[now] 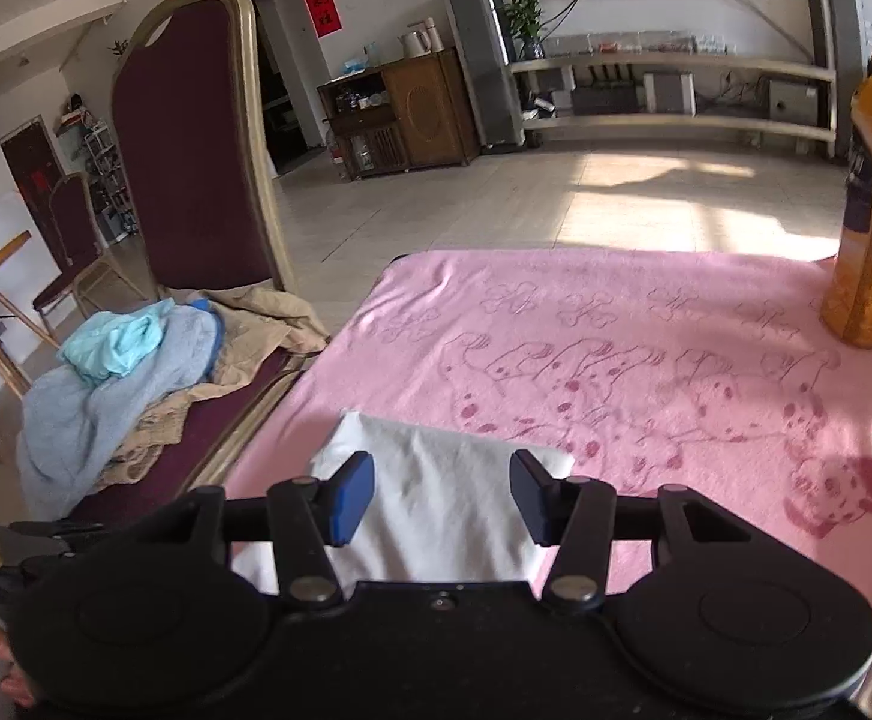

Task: Fold clothes

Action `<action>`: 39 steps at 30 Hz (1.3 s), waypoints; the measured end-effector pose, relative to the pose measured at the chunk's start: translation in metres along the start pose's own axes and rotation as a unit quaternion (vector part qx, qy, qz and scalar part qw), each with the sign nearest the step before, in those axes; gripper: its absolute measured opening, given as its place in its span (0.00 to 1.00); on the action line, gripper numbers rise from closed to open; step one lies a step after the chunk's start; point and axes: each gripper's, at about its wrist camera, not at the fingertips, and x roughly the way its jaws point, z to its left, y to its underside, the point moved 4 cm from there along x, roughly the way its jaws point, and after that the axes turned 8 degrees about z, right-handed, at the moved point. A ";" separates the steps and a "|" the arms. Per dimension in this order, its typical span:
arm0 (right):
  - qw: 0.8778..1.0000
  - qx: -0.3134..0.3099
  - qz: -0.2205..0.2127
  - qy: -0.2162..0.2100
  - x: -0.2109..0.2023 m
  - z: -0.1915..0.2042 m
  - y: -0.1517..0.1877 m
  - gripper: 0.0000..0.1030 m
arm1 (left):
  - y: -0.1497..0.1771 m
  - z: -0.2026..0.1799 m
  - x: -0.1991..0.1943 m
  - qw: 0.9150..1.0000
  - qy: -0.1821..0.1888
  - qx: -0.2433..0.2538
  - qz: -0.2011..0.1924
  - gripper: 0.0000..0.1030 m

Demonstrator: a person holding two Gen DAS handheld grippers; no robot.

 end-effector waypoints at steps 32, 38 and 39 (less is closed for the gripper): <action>0.984 0.134 0.120 -0.018 0.091 -0.043 0.069 0.14 | 0.031 0.030 0.020 0.991 -0.088 -0.067 0.071 0.32; 0.982 0.133 0.107 -0.084 0.074 -0.047 0.068 0.15 | 0.022 0.004 0.001 1.000 0.009 -0.024 0.013 0.28; 0.977 0.136 0.119 -0.112 0.074 -0.041 0.071 0.15 | 0.024 -0.005 0.004 1.000 0.021 -0.003 0.020 0.28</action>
